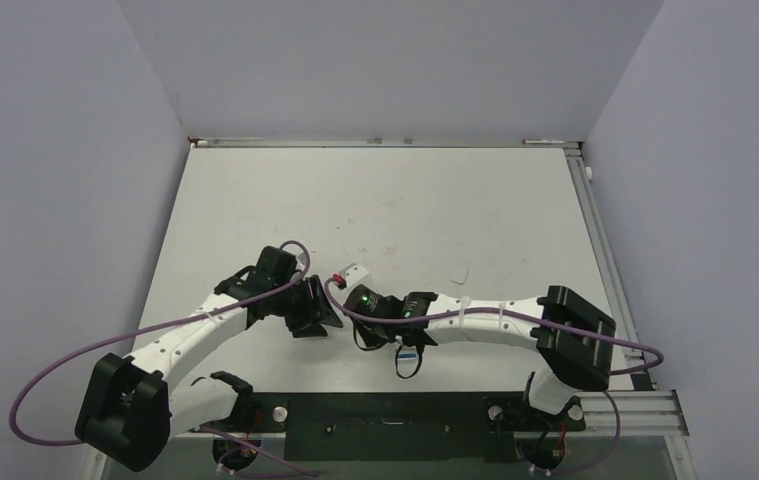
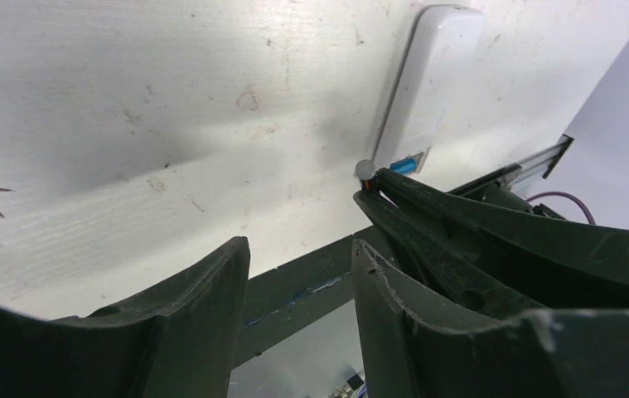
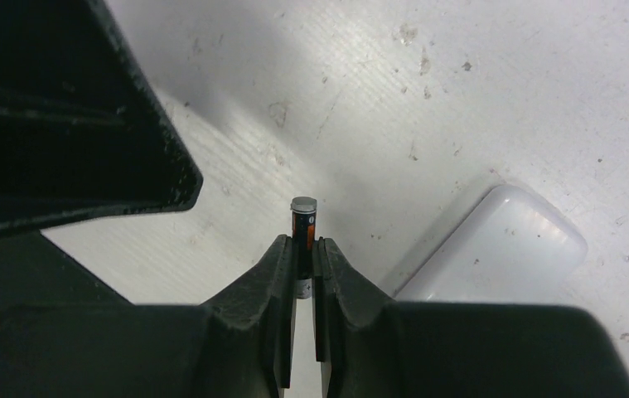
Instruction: Load the batteries into the remote control
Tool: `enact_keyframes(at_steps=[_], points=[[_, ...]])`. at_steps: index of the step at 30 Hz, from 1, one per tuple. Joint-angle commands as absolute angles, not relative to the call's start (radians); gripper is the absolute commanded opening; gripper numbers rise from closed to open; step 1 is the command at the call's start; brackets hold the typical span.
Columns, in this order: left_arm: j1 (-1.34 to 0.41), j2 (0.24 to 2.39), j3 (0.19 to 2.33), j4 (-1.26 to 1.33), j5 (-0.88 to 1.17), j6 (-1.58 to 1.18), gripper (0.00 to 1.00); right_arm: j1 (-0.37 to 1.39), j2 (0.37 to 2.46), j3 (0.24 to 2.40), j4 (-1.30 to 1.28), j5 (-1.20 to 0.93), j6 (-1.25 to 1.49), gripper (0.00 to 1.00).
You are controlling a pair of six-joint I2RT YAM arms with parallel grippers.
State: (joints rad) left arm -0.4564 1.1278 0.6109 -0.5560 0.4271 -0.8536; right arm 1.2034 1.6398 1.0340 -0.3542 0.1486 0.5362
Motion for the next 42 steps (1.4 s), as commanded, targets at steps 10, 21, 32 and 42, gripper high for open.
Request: enact_keyframes(at_steps=[10, 21, 32, 42], points=[[-0.442, 1.171, 0.611, -0.373, 0.705, -0.877, 0.45, 1.178, 1.431, 0.916, -0.250, -0.098, 0.192, 0.08], [-0.443, 1.171, 0.558, -0.252, 0.832, -0.918, 0.41, 1.175, 1.351, 0.899, -0.238, -0.188, 0.102, 0.08], [-0.443, 1.175, 0.518, -0.169, 0.898, -0.950, 0.36, 1.175, 1.326, 0.899, -0.224, -0.181, 0.101, 0.09], [-0.445, 1.186, 0.478, -0.076, 0.966, -0.986, 0.32, 1.175, 1.324, 0.903, -0.212, -0.177, 0.105, 0.09]])
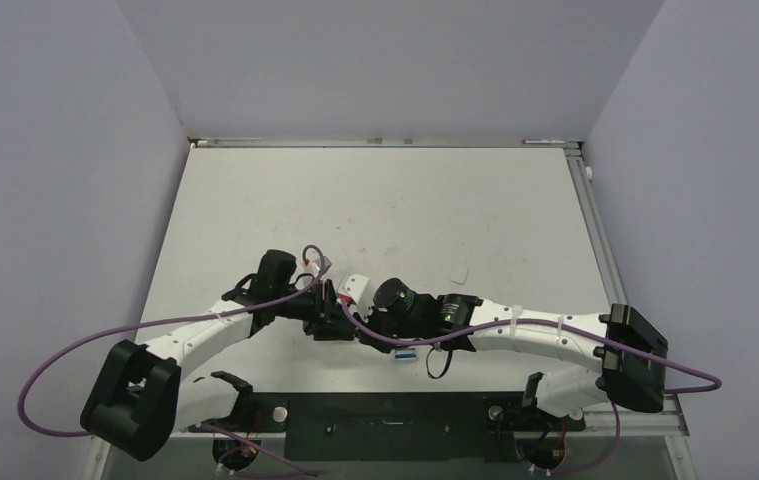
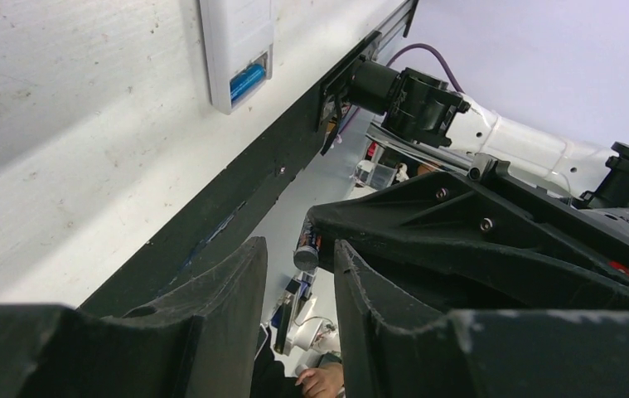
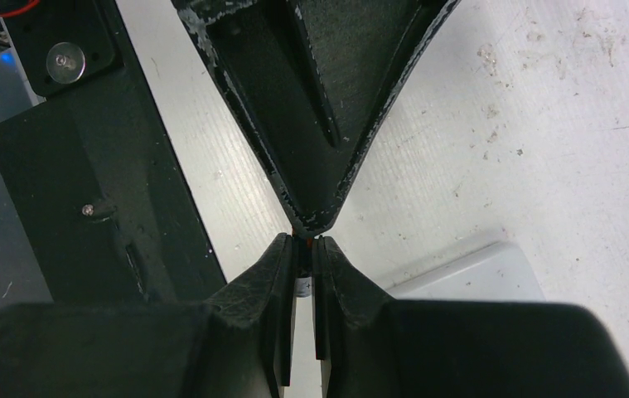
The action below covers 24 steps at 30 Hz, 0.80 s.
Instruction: Load the batteries into the remote control
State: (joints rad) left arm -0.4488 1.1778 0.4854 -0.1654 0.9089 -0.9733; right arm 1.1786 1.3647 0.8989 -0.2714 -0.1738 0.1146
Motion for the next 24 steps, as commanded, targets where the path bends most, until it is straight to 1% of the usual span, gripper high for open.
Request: enact_keyframes(at_steps=[1, 6, 16, 18, 21, 23, 24], points=[[-0.445, 1.187, 0.476, -0.071, 0.969, -0.986, 0.31, 1.174, 1.324, 0.903, -0.211, -0.177, 0.105, 0.08], [-0.445, 1.187, 0.470, -0.058, 0.980, -0.989, 0.29, 1.175, 1.320, 0.902, -0.208, -0.172, 0.107, 0.08], [-0.448, 1.186, 0.460, -0.030, 1.003, -1.002, 0.19, 1.175, 1.308, 0.895, -0.197, -0.160, 0.116, 0.08], [-0.448, 1.184, 0.459, -0.027, 1.004, -1.004, 0.14, 1.175, 1.305, 0.894, -0.198, -0.157, 0.117, 0.08], [-0.448, 1.182, 0.456, -0.016, 1.008, -1.010, 0.00, 1.176, 1.301, 0.894, -0.201, -0.152, 0.119, 0.09], [-0.448, 1.181, 0.453, -0.015, 1.009, -1.016, 0.00, 1.176, 1.295, 0.894, -0.200, -0.148, 0.121, 0.09], [-0.449, 1.176, 0.451, -0.015, 1.009, -1.021, 0.00, 1.175, 1.291, 0.894, -0.200, -0.144, 0.125, 0.10]])
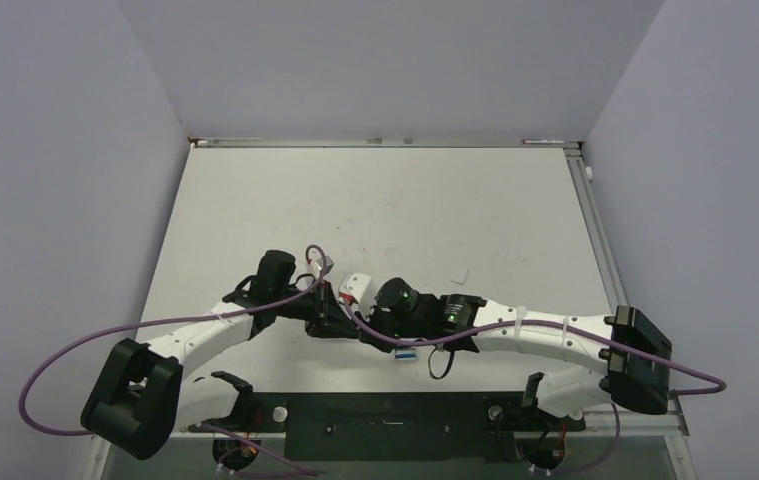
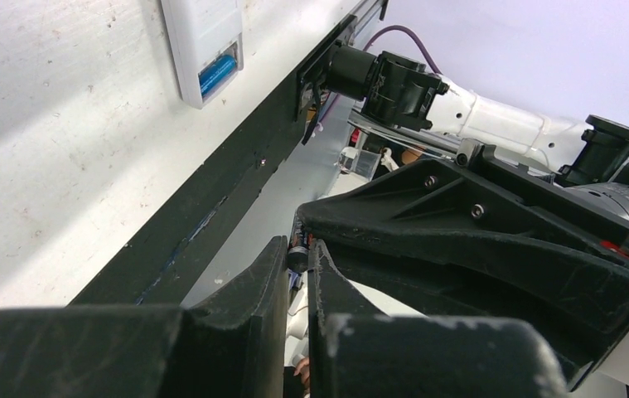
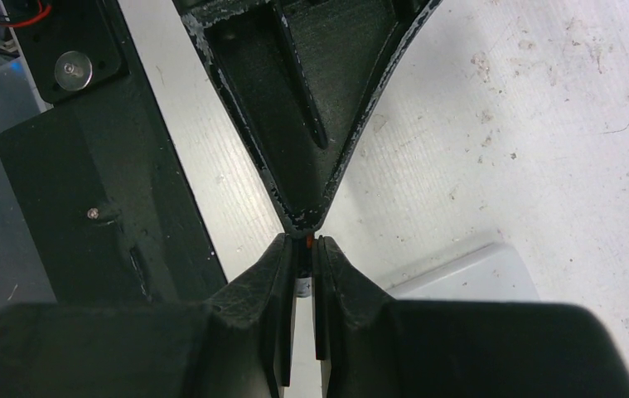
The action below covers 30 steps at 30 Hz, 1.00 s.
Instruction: Load the batteries into the remote control
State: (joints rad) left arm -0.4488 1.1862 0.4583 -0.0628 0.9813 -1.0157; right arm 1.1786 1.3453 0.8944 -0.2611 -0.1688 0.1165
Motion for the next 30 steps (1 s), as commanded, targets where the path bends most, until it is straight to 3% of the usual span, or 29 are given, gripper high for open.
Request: enact_keyframes(at_steps=[1, 5, 10, 15, 22, 30], points=[[-0.449, 1.172, 0.448, 0.016, 1.006, -1.030, 0.00, 1.176, 1.286, 0.893, -0.201, -0.138, 0.132, 0.14], [-0.449, 1.147, 0.439, 0.051, 0.985, -1.061, 0.00, 1.169, 1.259, 0.891, -0.221, -0.126, 0.178, 0.37], [-0.449, 1.139, 0.418, 0.118, 0.973, -1.106, 0.00, 1.163, 1.210, 0.863, -0.232, -0.100, 0.253, 0.50], [-0.449, 1.128, 0.399, 0.175, 0.959, -1.148, 0.00, 1.153, 1.140, 0.825, -0.234, -0.054, 0.352, 0.53], [-0.449, 1.118, 0.363, 0.303, 0.951, -1.239, 0.00, 1.116, 1.108, 0.797, -0.252, -0.105, 0.488, 0.50], [-0.452, 1.123, 0.359, 0.311, 0.961, -1.249, 0.00, 1.115, 1.098, 0.787, -0.259, -0.149, 0.392, 0.45]])
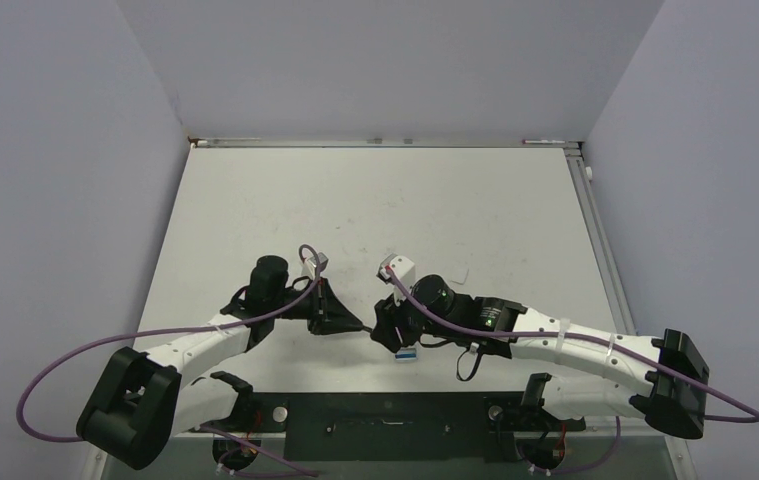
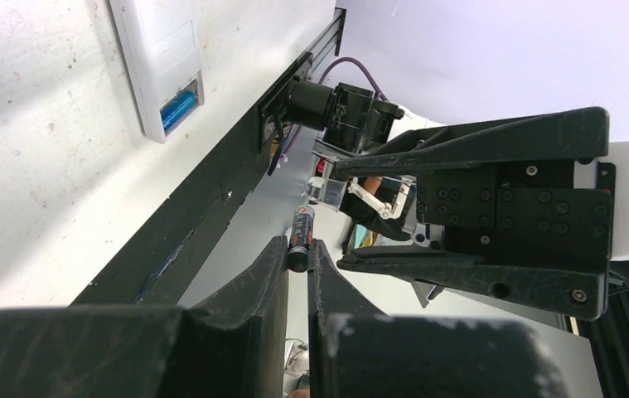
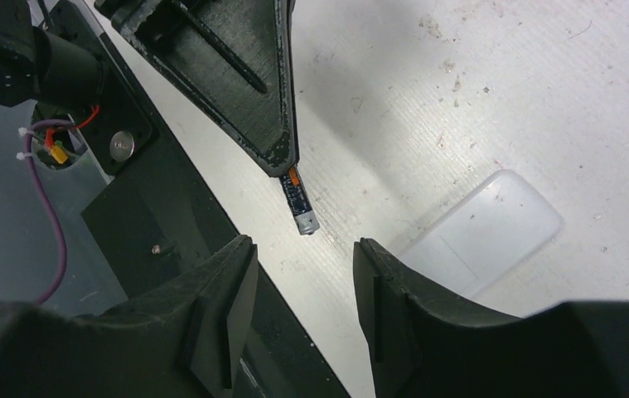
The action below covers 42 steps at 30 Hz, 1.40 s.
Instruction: Load the batteries into the remote control
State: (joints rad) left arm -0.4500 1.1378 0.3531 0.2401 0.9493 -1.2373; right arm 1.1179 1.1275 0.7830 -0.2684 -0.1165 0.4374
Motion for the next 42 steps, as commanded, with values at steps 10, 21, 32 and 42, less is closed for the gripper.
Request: enact_keyframes(at_steps=[10, 21, 32, 42], points=[[-0.460, 1.118, 0.360, 0.300, 0.997, -1.241, 0.00, 1.115, 1.164, 0.869, -0.334, -0.221, 0.244, 0.41], [-0.471, 1.117, 0.360, 0.296, 1.018, -1.233, 0.00, 1.116, 1.199, 0.900, -0.330, -0.239, 0.203, 0.37], [-0.478, 1.112, 0.360, 0.298, 1.033, -1.232, 0.00, 1.118, 1.229, 0.918, -0.348, -0.233, 0.172, 0.31], [-0.480, 1.120, 0.359, 0.302, 1.033, -1.233, 0.00, 1.127, 1.243, 0.922, -0.333, -0.279, 0.167, 0.25]])
